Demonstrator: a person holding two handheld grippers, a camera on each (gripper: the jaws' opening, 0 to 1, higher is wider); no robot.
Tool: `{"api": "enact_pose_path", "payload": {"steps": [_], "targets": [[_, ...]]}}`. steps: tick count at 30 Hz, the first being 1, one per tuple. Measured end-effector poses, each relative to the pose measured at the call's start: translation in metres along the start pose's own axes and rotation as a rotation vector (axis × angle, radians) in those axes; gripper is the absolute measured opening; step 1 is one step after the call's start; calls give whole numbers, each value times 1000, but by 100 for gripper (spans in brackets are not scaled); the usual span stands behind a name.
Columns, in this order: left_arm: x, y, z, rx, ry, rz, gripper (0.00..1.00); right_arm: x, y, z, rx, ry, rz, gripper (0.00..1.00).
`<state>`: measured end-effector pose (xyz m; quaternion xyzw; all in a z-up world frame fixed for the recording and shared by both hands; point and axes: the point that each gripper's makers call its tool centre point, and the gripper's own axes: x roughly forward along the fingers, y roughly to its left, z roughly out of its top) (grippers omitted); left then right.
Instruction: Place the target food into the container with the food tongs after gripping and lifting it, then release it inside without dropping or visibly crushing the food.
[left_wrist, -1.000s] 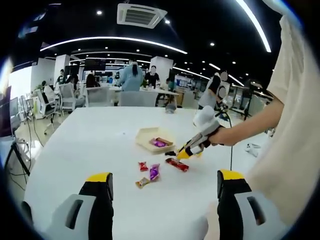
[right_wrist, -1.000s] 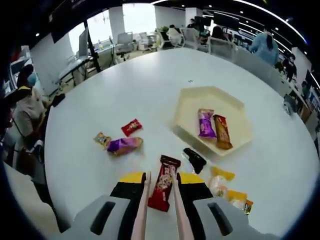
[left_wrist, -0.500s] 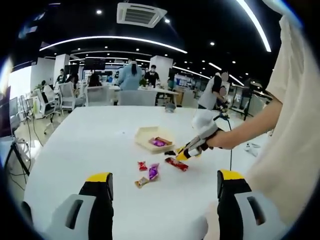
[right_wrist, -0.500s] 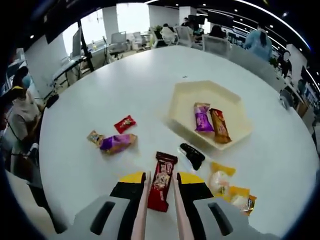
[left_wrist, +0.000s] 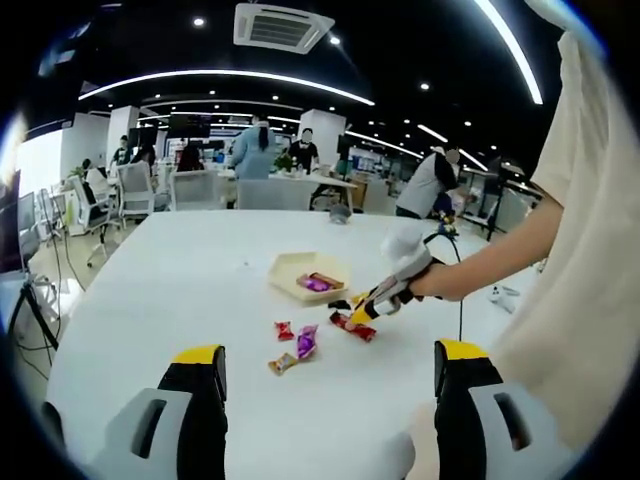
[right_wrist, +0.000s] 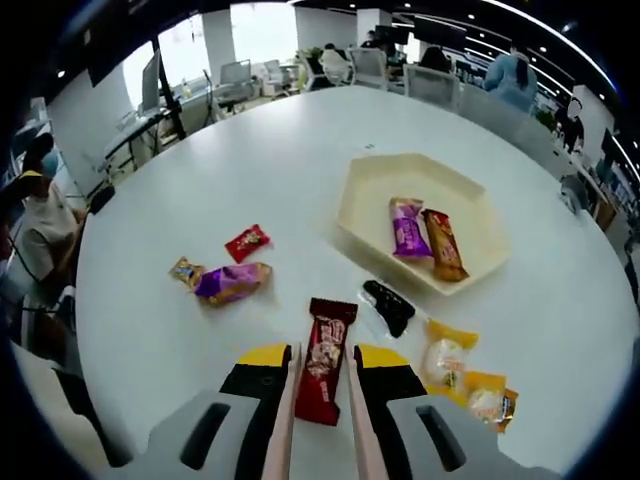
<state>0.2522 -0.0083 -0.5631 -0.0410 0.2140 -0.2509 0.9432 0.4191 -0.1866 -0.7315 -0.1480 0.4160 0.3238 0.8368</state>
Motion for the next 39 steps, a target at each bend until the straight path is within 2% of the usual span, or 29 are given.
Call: {"api": "enact_pose_path", "payload": {"steps": [13,21,39], "targets": [[2,4,5,9,-2,0,85,4,3,-3,-21,19,16,24],[4,-1,1,1,0,-9,85,4,3,-6,-22,30,19,24],[3,-2,2,4,-7,-10,85,4,1,-9,-24,36,16,23]]}}
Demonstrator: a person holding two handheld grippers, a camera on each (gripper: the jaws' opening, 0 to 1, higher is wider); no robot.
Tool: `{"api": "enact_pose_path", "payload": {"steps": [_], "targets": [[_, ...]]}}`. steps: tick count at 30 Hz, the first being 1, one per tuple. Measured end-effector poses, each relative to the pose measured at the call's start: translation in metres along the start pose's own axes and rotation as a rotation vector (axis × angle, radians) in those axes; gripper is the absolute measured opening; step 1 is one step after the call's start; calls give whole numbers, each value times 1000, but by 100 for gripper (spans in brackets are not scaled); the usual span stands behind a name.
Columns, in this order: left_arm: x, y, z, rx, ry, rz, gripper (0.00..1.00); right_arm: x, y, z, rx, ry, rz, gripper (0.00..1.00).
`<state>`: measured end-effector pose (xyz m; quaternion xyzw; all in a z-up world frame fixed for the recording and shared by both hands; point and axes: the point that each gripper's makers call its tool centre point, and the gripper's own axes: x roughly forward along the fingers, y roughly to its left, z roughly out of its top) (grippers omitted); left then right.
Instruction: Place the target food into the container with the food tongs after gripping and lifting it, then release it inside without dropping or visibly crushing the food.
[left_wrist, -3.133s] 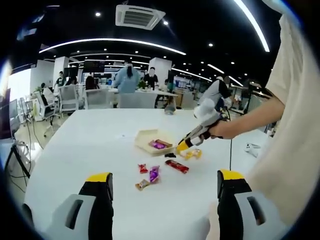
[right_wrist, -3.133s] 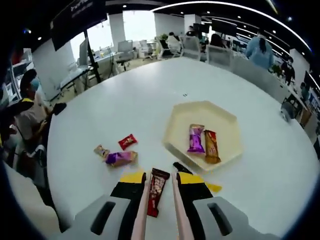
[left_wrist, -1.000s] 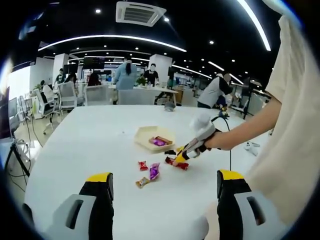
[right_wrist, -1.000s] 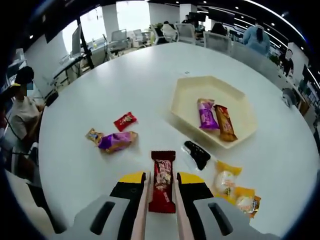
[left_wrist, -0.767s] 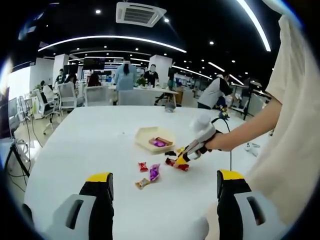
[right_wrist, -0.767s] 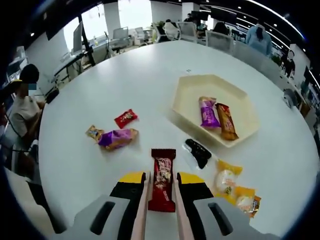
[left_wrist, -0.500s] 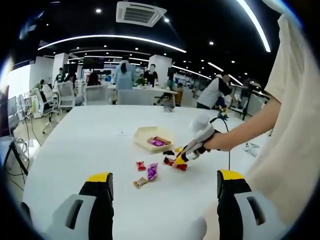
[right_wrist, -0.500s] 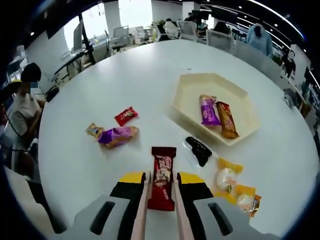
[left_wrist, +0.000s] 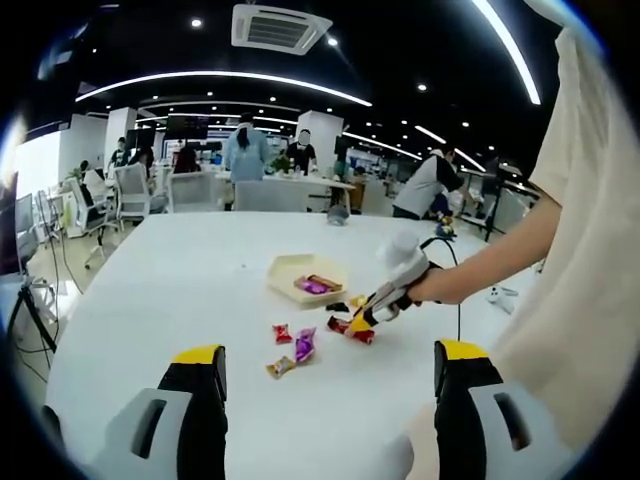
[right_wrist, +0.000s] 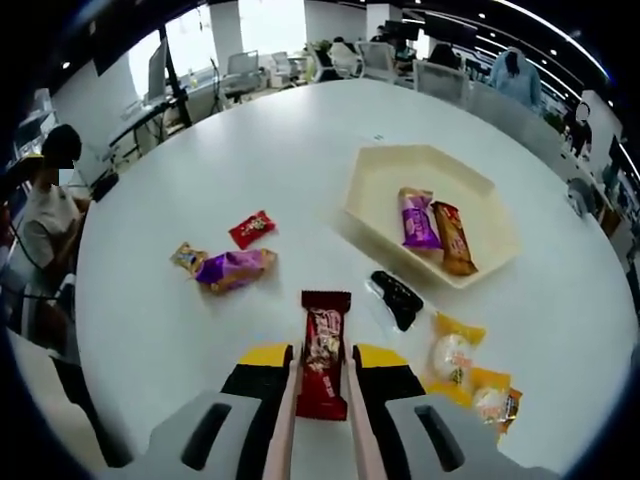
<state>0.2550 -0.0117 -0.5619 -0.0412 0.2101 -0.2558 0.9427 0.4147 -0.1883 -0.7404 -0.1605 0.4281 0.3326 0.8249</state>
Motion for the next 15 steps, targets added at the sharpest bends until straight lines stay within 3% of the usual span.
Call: {"api": "enact_pose_path", "payload": {"steps": [15], "targets": [[-3,2,-1,-4,-4,10,85,-3,-1,-3,12,11,17,22]]}}
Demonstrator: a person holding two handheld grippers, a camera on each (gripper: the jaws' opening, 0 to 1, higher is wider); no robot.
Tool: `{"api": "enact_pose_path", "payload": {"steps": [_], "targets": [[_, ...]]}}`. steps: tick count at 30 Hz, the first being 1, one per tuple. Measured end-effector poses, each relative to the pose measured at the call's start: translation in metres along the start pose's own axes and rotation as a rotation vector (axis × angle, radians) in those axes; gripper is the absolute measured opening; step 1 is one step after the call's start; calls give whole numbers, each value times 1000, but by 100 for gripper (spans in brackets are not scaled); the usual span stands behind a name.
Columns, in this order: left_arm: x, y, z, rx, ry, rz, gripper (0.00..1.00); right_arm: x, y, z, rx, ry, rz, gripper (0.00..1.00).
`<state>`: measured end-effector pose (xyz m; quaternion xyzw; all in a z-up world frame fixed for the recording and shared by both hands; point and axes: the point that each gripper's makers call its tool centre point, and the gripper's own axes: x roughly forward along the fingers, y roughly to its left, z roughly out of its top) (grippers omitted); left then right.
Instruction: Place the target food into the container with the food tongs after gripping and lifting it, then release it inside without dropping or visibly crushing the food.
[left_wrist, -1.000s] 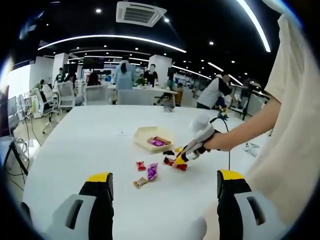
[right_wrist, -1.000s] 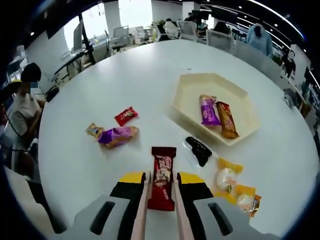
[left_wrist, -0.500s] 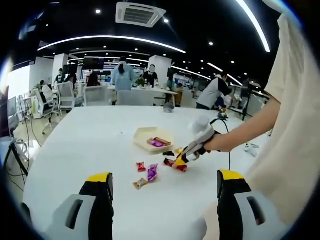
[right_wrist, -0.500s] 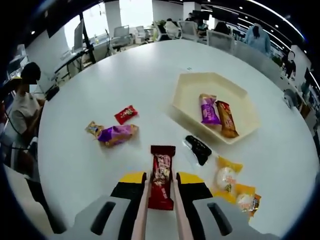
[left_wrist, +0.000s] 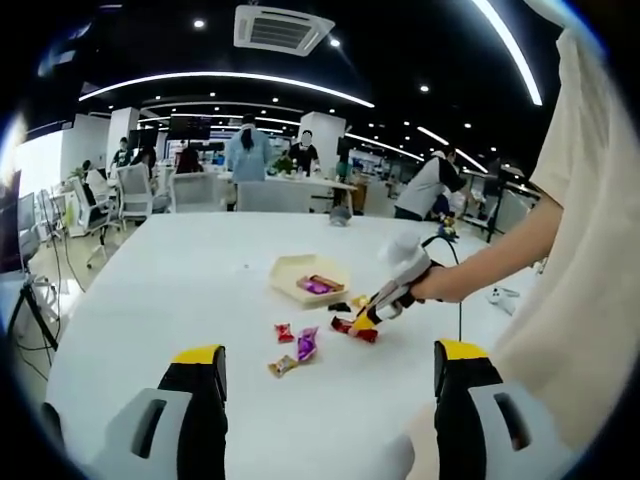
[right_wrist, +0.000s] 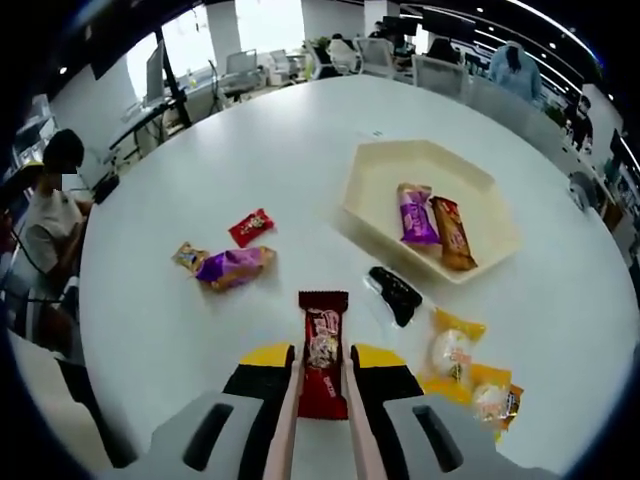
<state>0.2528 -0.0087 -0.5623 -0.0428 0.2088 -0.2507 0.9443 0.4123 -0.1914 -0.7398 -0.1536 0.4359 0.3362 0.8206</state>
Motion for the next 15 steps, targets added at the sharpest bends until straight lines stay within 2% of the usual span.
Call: {"api": "enact_pose_path", "payload": {"steps": [15], "targets": [[3,-3,3,6,-6,-9,85,-20,-7,13,-16,-56,-20,22]]}}
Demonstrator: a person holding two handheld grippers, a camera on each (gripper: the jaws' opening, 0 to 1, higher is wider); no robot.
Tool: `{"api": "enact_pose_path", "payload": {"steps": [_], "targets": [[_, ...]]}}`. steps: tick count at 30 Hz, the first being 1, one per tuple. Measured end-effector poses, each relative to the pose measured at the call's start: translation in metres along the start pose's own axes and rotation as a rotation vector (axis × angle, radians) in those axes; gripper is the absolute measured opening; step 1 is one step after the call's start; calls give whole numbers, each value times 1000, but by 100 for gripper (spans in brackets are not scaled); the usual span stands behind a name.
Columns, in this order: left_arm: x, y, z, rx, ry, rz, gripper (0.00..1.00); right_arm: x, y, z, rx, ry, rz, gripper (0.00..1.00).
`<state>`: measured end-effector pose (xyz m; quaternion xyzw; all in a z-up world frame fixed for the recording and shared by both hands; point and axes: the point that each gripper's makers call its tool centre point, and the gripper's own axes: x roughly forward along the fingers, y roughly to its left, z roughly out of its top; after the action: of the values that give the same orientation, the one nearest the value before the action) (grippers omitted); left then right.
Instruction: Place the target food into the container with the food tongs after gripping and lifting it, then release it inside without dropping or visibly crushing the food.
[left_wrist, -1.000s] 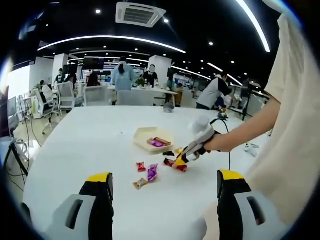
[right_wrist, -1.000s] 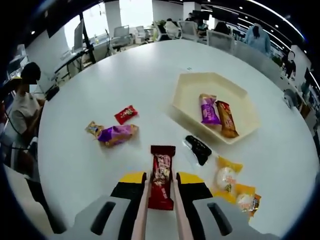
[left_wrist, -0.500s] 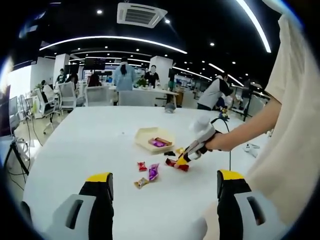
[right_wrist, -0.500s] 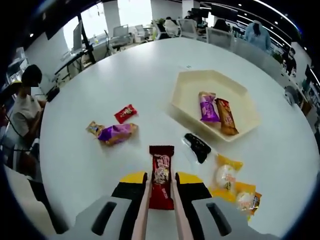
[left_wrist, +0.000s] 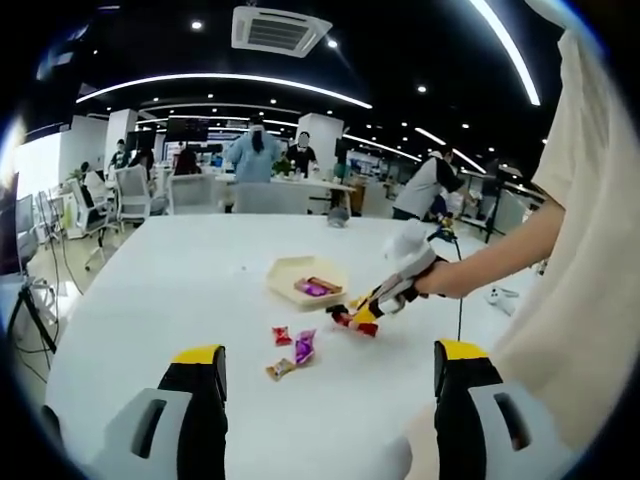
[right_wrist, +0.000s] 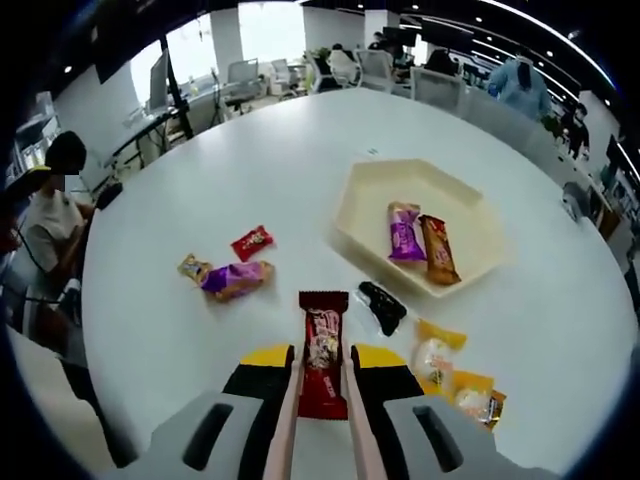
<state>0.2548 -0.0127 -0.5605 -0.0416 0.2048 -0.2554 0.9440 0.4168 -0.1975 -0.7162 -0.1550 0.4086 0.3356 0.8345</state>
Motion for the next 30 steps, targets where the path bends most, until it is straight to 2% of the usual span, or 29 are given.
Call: {"api": "enact_pose_path", "payload": {"steps": [14,30], "targets": [[1,-4,3,6,-8,-10,85,-12,-13,2,33,-14,-11,22],[3,-6,4,12,-13,-17,85,-31,-32,25,38,-76,-40,21]]}}
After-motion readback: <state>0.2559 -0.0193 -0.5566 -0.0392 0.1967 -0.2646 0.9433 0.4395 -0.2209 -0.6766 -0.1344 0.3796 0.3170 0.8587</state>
